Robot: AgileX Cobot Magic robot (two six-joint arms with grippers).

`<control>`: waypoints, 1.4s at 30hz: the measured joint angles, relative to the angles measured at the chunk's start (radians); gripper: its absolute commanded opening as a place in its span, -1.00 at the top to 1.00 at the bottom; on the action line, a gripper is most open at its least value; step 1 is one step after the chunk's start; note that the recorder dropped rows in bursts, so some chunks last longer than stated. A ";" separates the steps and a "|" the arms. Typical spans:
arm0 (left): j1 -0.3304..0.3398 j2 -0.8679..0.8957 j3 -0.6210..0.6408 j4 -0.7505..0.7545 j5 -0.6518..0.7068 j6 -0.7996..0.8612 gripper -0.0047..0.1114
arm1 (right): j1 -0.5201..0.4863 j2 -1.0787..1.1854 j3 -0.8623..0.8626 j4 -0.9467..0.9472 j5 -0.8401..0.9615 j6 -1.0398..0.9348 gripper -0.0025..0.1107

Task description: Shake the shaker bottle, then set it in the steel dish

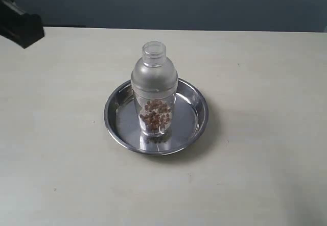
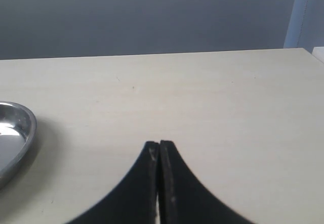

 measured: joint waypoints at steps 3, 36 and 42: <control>0.025 -0.032 0.063 -0.044 -0.083 0.007 0.91 | 0.000 0.000 0.000 0.000 0.000 0.000 0.97; 0.571 -0.722 0.664 0.392 0.383 -0.738 0.91 | 0.000 0.000 0.000 0.000 0.000 0.000 0.97; 0.571 -0.726 0.664 0.392 0.385 -0.733 0.91 | 0.000 0.000 0.000 0.000 0.000 0.000 0.97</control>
